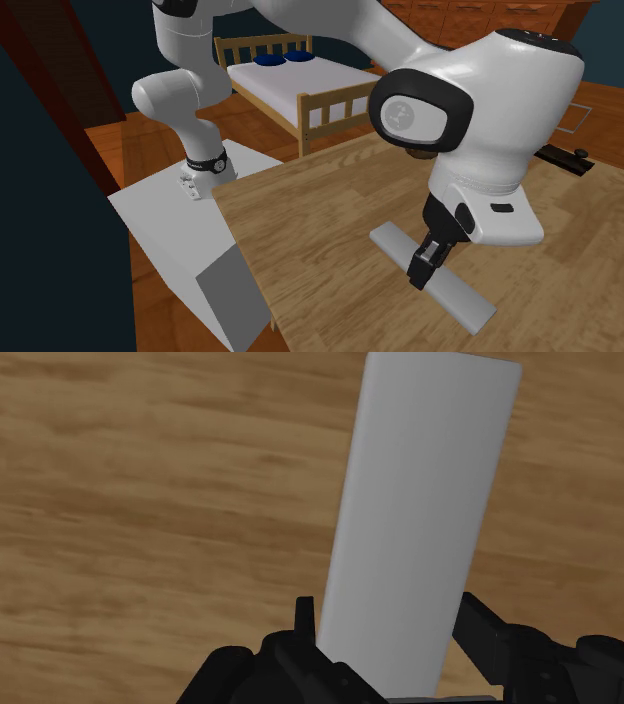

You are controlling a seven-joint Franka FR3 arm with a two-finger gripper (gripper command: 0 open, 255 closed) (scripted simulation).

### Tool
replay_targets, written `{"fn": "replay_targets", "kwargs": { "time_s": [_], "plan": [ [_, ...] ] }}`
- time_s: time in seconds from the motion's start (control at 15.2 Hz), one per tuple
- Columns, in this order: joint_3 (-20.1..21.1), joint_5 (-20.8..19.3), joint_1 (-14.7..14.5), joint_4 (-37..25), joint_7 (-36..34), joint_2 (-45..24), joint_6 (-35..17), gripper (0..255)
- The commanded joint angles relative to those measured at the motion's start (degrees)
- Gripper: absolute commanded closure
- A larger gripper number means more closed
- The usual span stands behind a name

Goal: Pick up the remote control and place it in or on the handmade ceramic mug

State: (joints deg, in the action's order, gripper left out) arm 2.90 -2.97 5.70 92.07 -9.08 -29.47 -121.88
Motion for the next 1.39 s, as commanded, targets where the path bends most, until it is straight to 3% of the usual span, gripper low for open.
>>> {"fn": "replay_targets", "kwargs": {
  "time_s": [0.0, 0.26, 1.32],
  "plan": [
    [0.0, 0.0, 0.0, 0.0, 0.0, 0.0, 0.0, 255],
    [0.0, 0.0, 0.0, 0.0, 0.0, 0.0, 0.0, 255],
    [0.2, 0.4, 0.0, -6.2, 0.4, 4.1, 10.4, 255]
  ]
}}
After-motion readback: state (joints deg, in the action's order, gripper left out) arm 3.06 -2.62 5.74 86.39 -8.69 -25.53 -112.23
